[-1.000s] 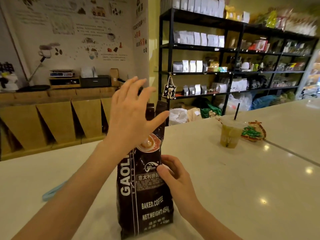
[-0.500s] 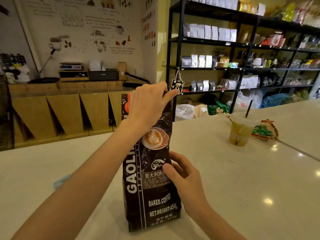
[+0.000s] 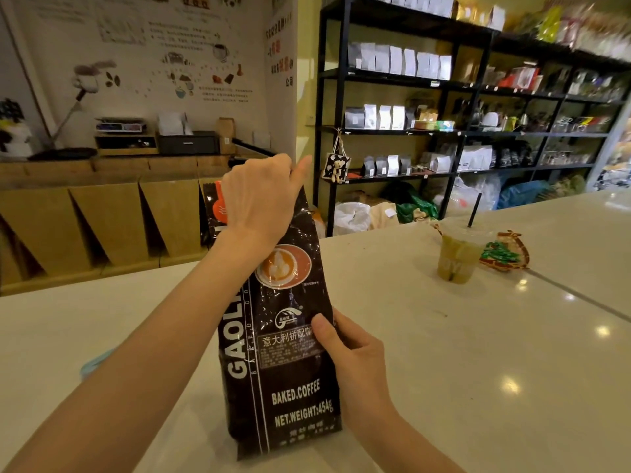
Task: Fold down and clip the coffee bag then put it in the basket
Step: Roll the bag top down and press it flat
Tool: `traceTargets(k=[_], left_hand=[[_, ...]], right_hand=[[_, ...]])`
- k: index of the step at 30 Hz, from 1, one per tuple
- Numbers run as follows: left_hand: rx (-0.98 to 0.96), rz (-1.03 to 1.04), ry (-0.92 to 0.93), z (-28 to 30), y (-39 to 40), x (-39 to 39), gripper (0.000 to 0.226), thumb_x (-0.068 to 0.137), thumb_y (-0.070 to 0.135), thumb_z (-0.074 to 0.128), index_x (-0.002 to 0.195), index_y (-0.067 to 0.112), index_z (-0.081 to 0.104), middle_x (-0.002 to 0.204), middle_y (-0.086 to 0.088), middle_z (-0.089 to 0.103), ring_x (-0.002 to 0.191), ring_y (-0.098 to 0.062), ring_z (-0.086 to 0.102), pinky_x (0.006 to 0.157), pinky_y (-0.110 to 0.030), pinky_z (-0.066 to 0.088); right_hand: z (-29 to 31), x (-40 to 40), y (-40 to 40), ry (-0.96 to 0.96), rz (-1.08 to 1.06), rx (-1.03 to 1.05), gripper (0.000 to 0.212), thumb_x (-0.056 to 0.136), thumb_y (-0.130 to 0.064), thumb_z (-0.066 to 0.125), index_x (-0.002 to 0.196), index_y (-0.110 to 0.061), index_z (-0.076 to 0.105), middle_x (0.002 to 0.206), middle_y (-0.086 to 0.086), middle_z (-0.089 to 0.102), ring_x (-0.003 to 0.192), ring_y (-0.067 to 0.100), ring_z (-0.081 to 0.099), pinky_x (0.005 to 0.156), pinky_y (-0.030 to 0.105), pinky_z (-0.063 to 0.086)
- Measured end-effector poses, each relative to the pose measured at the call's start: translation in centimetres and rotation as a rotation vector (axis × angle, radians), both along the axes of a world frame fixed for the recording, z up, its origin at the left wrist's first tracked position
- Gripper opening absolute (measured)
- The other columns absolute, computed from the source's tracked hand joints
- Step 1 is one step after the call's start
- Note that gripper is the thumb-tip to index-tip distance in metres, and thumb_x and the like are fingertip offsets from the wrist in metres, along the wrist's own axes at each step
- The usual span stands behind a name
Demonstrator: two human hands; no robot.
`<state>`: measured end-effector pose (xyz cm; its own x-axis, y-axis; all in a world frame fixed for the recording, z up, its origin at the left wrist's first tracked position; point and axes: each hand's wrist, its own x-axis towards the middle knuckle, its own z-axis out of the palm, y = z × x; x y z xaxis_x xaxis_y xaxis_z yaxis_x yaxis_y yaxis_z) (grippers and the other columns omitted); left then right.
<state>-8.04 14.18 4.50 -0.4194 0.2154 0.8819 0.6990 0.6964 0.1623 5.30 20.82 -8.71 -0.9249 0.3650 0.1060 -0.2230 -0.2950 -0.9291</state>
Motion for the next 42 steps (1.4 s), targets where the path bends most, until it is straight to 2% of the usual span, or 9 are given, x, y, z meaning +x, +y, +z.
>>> traceTargets(k=[5,9,12,17,23,27,34,40,42], left_hand=[[0.024,0.011,0.029,-0.4,0.9,-0.1,0.048,0.092,0.036,0.042,0.052,0.011,0.049,0.042,0.003,0.033,0.037,-0.008,0.022,0.042,-0.019,0.011],[-0.043,-0.009,0.097,0.0,1.2,0.5,0.048,0.091,0.038,0.042,0.053,0.011,0.051,0.044,0.001,0.038,0.042,-0.016,0.037,0.042,-0.023,0.015],[-0.14,-0.082,-0.041,1.3,1.2,0.8,0.05,0.092,0.044,0.035,0.057,0.012,0.049,0.048,0.003,0.037,0.051,-0.018,0.043,0.052,-0.029,0.027],[-0.304,-0.069,-0.062,2.6,2.3,1.1,0.058,0.088,0.055,0.032,0.052,0.011,0.045,0.049,0.0,0.036,0.049,-0.015,0.038,0.045,-0.025,0.025],[-0.374,-0.061,-0.199,2.1,3.1,0.5,0.053,0.092,0.045,0.036,0.048,0.016,0.033,0.051,0.001,0.036,0.05,-0.016,0.04,0.058,-0.034,0.034],[-0.289,0.026,-0.09,1.4,3.1,0.6,0.048,0.093,0.044,0.034,0.061,0.01,0.047,0.059,-0.003,0.044,0.061,-0.022,0.048,0.057,-0.034,0.033],[-0.331,0.081,-0.035,0.7,2.8,0.4,0.048,0.094,0.041,0.034,0.073,0.006,0.059,0.061,-0.005,0.046,0.061,-0.02,0.046,0.056,-0.032,0.034],[-0.348,0.057,-0.083,0.2,2.3,0.4,0.053,0.093,0.047,0.03,0.052,0.014,0.039,0.048,0.002,0.033,0.055,-0.02,0.049,0.054,-0.031,0.035],[-0.332,0.051,-0.078,0.5,2.3,0.8,0.054,0.093,0.047,0.03,0.052,0.014,0.038,0.048,0.002,0.033,0.055,-0.02,0.049,0.052,-0.031,0.033]], right_hand=[[-0.5,0.0,-0.2,0.018,-0.059,-0.028,0.024,0.077,-0.03,0.061,0.091,-0.016,0.075,0.09,0.007,0.076,0.087,0.023,0.071,0.075,0.036,0.056],[-0.5,0.2,0.5,0.015,-0.018,-0.039,0.029,0.074,-0.033,0.06,0.088,-0.011,0.073,0.086,0.008,0.075,0.081,0.021,0.071,0.064,0.027,0.056],[-0.4,-0.9,1.7,-0.045,0.045,-0.076,0.045,0.072,-0.043,0.057,0.099,-0.008,0.065,0.097,0.012,0.072,0.09,0.025,0.068,0.076,0.037,0.054],[0.1,-3.0,2.8,-0.15,0.231,-0.021,0.044,0.08,-0.041,0.056,0.114,-0.015,0.062,0.12,0.014,0.064,0.113,0.031,0.059,0.101,0.048,0.043],[1.0,-4.0,3.1,-0.094,0.223,-0.048,0.023,0.089,-0.019,0.052,0.104,-0.014,0.069,0.111,0.015,0.069,0.099,0.027,0.066,0.09,0.041,0.052],[0.7,-3.8,2.7,-0.074,0.202,-0.05,0.019,0.088,-0.017,0.054,0.09,-0.016,0.073,0.088,0.007,0.075,0.079,0.018,0.071,0.067,0.028,0.057],[0.4,-3.4,2.2,-0.037,0.222,-0.045,0.021,0.088,-0.016,0.052,0.083,-0.015,0.073,0.079,0.005,0.075,0.072,0.016,0.071,0.062,0.026,0.058],[1.9,-4.2,3.2,-0.123,0.285,0.009,0.035,0.086,-0.034,0.05,0.101,-0.008,0.068,0.112,0.019,0.068,0.099,0.029,0.063,0.089,0.038,0.048],[3.2,-4.5,3.3,-0.094,0.34,0.037,0.04,0.078,-0.045,0.053,0.099,-0.015,0.068,0.1,0.01,0.073,0.097,0.023,0.065,0.087,0.035,0.049]])
